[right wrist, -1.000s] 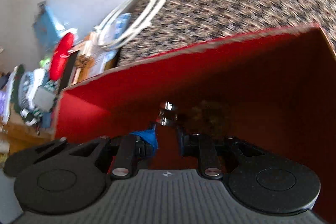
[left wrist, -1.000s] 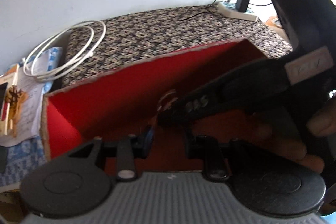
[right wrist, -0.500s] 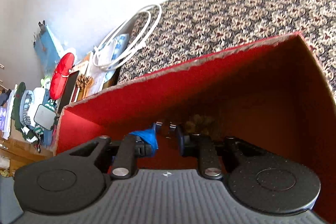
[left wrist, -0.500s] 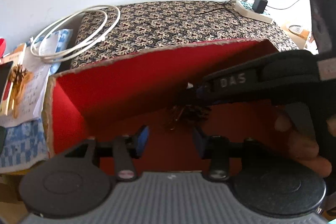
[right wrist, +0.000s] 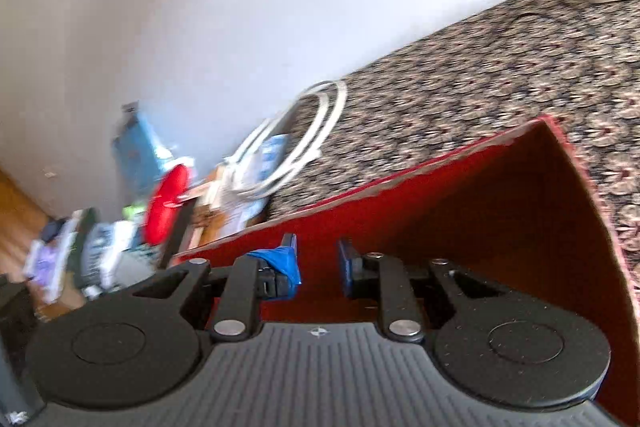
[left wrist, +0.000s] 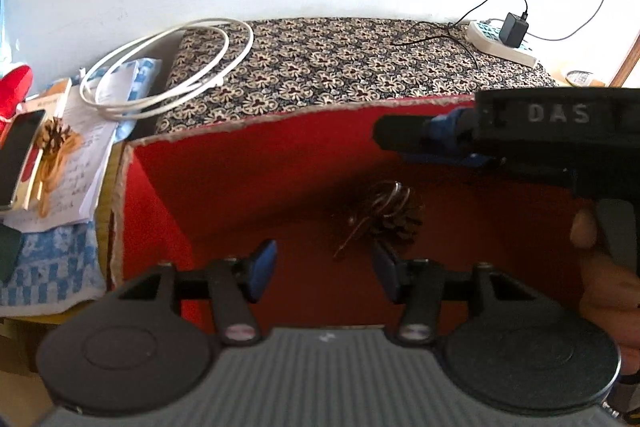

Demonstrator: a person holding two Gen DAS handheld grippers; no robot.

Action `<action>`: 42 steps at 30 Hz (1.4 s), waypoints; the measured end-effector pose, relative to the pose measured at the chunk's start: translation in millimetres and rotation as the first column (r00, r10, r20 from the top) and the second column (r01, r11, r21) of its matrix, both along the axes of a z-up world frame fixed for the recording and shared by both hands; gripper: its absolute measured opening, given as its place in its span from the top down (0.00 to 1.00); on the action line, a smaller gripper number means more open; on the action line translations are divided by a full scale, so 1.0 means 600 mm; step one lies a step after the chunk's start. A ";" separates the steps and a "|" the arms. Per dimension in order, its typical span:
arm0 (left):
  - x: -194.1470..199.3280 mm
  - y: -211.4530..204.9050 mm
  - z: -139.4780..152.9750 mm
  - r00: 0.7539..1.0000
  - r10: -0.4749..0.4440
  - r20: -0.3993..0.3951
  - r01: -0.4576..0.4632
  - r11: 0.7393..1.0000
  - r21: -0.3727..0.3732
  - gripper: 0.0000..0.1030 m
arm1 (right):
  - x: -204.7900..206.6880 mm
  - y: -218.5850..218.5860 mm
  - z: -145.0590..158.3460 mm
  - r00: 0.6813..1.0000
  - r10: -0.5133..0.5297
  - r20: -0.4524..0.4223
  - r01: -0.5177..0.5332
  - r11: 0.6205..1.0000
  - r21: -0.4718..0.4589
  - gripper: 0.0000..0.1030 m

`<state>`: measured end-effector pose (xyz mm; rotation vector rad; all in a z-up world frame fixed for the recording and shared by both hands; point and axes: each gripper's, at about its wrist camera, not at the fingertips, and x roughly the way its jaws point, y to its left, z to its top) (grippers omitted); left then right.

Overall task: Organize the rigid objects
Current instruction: 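Carry the silver clip into the red box and open the right gripper, then withdraw the right gripper from the box toward the tape roll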

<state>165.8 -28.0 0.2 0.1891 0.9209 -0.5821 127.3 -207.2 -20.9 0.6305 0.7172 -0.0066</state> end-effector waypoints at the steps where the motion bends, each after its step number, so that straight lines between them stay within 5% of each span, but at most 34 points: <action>1: 0.001 0.001 0.000 1.000 0.004 0.002 -0.004 1.000 0.000 0.47 | 0.001 -0.004 -0.003 1.000 -0.016 -0.017 0.016 1.000 0.003 0.97; 9: 0.001 0.001 0.000 1.000 0.016 0.004 -0.016 1.000 -0.004 0.47 | 0.039 -0.022 -0.054 0.968 -0.024 -0.249 0.058 0.990 0.130 0.92; 13: 0.001 0.000 -0.001 1.000 0.006 0.008 -0.006 1.000 -0.004 0.47 | 0.052 -0.014 -0.071 0.955 0.126 -0.270 -0.052 0.963 0.264 0.94; 25: 0.002 0.000 -0.003 1.000 -0.002 0.008 0.002 1.000 0.000 0.47 | 0.027 0.001 -0.026 0.992 0.026 -0.124 -0.019 0.998 0.059 0.94; 42: 0.005 0.005 -0.003 0.998 0.059 0.028 -0.060 0.998 0.036 0.47 | 0.016 0.007 0.000 0.998 -0.003 -0.056 -0.001 0.997 -0.071 0.93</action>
